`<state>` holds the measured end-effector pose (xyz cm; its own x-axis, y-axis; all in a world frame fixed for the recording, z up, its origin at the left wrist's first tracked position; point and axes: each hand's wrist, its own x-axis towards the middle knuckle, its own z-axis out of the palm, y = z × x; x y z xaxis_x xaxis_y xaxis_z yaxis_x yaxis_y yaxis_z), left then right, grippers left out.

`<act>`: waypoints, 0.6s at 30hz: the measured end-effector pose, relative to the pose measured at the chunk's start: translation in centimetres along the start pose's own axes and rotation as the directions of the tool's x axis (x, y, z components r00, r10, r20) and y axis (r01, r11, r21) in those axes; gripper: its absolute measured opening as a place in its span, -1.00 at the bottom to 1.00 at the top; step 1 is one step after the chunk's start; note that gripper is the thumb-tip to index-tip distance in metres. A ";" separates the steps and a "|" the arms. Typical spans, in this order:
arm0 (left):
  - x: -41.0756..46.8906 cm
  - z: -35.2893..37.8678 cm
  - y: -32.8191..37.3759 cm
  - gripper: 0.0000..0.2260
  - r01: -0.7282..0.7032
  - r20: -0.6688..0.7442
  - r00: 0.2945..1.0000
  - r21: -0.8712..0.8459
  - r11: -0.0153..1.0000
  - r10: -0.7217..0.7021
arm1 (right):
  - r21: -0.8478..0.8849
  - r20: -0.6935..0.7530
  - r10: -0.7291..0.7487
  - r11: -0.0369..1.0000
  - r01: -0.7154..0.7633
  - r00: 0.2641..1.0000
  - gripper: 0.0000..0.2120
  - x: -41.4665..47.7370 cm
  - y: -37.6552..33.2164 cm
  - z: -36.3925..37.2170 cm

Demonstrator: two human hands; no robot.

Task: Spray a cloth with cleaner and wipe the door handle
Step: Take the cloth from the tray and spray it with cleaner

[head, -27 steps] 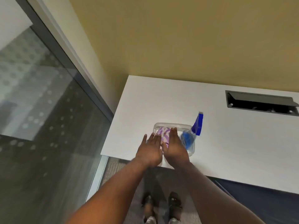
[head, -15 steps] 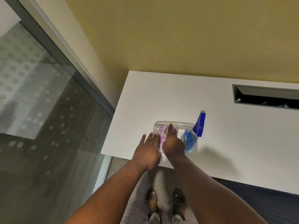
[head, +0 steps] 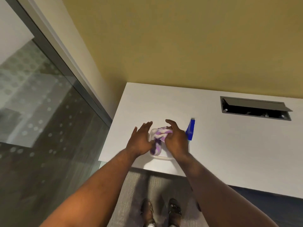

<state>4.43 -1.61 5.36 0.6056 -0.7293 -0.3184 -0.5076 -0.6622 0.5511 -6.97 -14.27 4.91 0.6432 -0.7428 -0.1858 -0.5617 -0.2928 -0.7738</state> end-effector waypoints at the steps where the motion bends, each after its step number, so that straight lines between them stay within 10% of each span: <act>1: -0.2 -0.6 0.3 -0.33 0.018 0.006 1.000 -0.071 0.997 -0.018 | 0.064 -0.013 0.008 0.998 -0.007 1.000 -0.51 -0.3 -0.6 -0.7; 11: -3.1 -4.8 4.4 -0.85 0.074 -0.014 0.995 -0.599 0.797 -0.103 | 0.328 -0.195 -0.131 0.925 0.191 0.972 -0.63 0.0 -7.8 -5.0; 18: -4.4 -7.9 4.3 -0.80 0.206 0.133 0.978 -0.744 0.636 -0.161 | 0.007 -0.403 -0.426 0.883 0.469 0.810 -0.92 0.2 -9.5 -5.9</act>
<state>4.45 0.13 15.26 0.5928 -0.6293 -0.5026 0.2578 -0.4429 0.8587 -4.55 -15.16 15.78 0.5506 -0.7193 0.4236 -0.1913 -0.6027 -0.7747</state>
